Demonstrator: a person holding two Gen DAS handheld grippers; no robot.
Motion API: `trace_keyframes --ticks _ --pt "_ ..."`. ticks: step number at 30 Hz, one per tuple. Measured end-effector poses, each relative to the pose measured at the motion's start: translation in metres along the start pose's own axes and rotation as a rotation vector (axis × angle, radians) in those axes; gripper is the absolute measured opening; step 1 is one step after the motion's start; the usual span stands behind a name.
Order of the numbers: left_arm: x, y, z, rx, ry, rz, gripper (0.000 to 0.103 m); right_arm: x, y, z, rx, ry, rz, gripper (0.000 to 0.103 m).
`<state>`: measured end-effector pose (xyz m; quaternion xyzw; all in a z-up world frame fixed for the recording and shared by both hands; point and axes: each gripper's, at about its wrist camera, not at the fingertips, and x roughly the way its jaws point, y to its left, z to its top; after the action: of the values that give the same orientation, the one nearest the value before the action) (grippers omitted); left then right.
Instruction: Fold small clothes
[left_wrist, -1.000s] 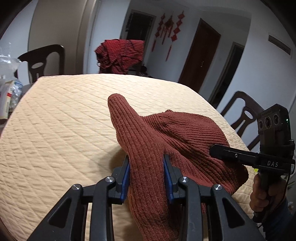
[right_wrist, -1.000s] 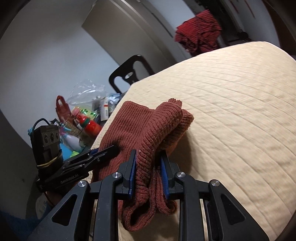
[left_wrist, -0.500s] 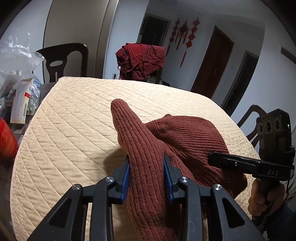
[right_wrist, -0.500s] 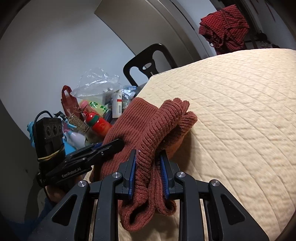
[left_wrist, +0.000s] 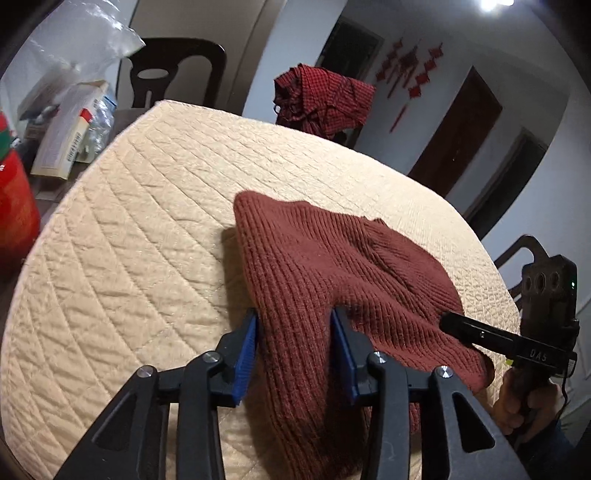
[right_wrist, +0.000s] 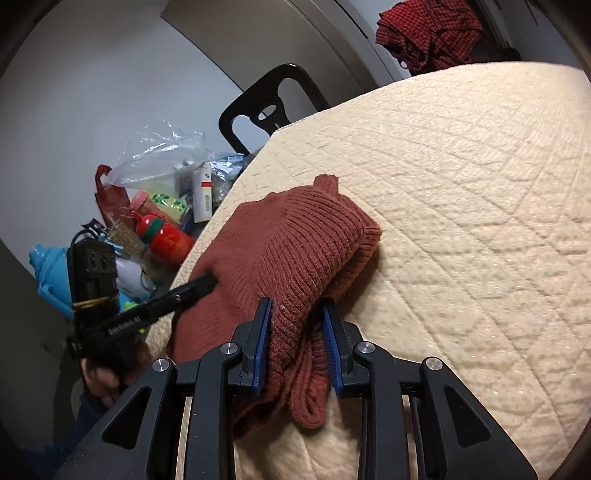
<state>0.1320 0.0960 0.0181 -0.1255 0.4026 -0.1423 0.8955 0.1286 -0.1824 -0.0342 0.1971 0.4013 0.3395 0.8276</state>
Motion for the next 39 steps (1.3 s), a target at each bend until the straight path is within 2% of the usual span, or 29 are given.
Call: trace_keyframes --ticks 5,7,10,13,14,16,19,21,27,31,33,36,39 --pt "-0.018 -0.024 0.001 0.095 -0.049 0.14 0.043 -0.02 0.019 0.011 -0.098 -0.076 -0.084 0.028" --pt "-0.024 -0.036 0.005 0.125 -0.077 0.136 0.042 -0.019 0.025 0.02 -0.126 -0.092 -0.102 0.028" --pt "-0.022 -0.047 0.012 0.163 -0.091 0.132 0.043 0.001 0.028 0.031 -0.155 -0.053 -0.147 0.024" --pt "0.002 -0.045 0.012 0.18 -0.028 0.152 0.043 0.029 0.017 0.032 -0.156 0.022 -0.211 0.02" --pt "0.008 -0.043 0.01 0.179 -0.008 0.167 0.042 0.033 0.014 0.031 -0.156 0.028 -0.209 0.02" --pt "0.012 -0.043 0.007 0.203 -0.016 0.191 0.043 0.032 0.011 0.033 -0.145 0.024 -0.194 0.02" --pt "0.003 -0.048 0.007 0.194 -0.023 0.202 0.043 0.022 0.022 0.033 -0.183 0.008 -0.223 0.02" --pt "-0.007 -0.053 0.004 0.206 -0.042 0.209 0.043 0.011 0.03 0.029 -0.209 -0.005 -0.212 0.02" --pt "-0.029 -0.06 -0.013 0.201 -0.069 0.228 0.043 -0.013 0.061 0.003 -0.301 -0.017 -0.158 0.02" --pt "-0.04 -0.059 -0.025 0.188 -0.08 0.235 0.043 -0.018 0.075 -0.016 -0.364 -0.015 -0.166 0.019" --pt "-0.041 -0.057 -0.03 0.173 -0.076 0.229 0.043 -0.014 0.074 -0.022 -0.387 0.008 -0.183 0.018" --pt "-0.033 -0.055 -0.039 0.171 -0.046 0.227 0.043 -0.003 0.064 -0.029 -0.384 0.048 -0.215 0.008" --pt "-0.029 -0.056 -0.044 0.186 -0.052 0.243 0.043 0.0 0.056 -0.028 -0.367 0.042 -0.217 0.004"
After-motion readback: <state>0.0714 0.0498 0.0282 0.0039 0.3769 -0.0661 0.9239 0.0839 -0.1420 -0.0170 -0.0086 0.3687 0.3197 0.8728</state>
